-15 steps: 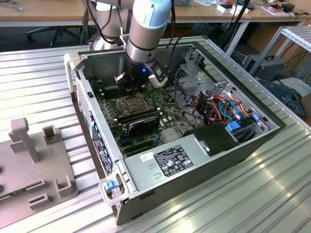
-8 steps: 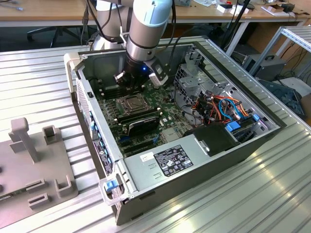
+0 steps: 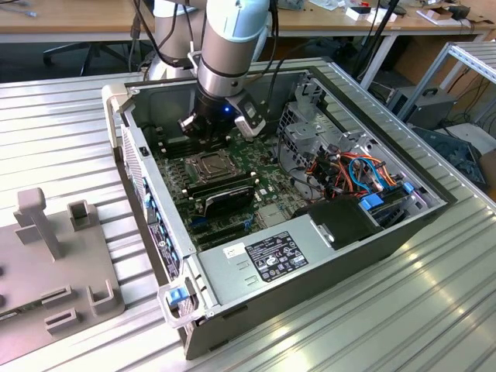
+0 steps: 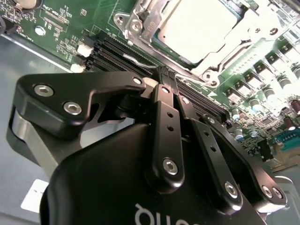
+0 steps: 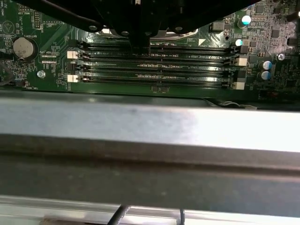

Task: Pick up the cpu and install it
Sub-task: 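Install the first cpu locking lever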

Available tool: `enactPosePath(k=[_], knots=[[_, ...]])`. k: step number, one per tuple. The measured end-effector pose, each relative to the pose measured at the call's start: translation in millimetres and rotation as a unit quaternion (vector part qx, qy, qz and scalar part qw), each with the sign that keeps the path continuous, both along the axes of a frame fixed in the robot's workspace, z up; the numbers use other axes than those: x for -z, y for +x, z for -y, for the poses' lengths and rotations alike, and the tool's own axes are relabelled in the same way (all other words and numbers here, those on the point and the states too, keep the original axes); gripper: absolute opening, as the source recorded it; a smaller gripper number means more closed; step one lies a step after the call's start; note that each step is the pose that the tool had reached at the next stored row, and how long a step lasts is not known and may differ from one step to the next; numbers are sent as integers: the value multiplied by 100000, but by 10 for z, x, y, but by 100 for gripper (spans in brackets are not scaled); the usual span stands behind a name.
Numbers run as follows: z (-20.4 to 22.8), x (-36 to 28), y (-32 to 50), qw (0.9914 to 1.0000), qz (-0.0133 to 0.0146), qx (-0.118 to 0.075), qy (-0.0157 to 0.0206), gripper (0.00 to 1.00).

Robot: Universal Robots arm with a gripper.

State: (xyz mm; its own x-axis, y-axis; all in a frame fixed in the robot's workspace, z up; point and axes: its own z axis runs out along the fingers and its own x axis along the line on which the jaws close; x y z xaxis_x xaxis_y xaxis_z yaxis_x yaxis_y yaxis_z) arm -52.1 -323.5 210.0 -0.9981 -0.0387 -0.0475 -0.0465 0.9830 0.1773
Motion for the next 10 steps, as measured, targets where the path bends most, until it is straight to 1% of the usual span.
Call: enactPosePath(k=[1,2,4,5,6,7,8,9,10], knots=[[0,-4,-21,100000,253,-1,7,11],[0,-16,-49,99998,644,3,6,11],[0,-37,-71,99995,1040,10,7,11],[0,-57,-80,99992,1275,5,5,11],[0,-75,-85,99990,1439,2,6,11],[0,-102,-90,99987,1618,2,8,11],[0,-148,-95,99982,1884,3,12,11],[0,-163,-99,99979,2033,-1,6,11],[0,-165,-105,99976,2176,1,12,11]])
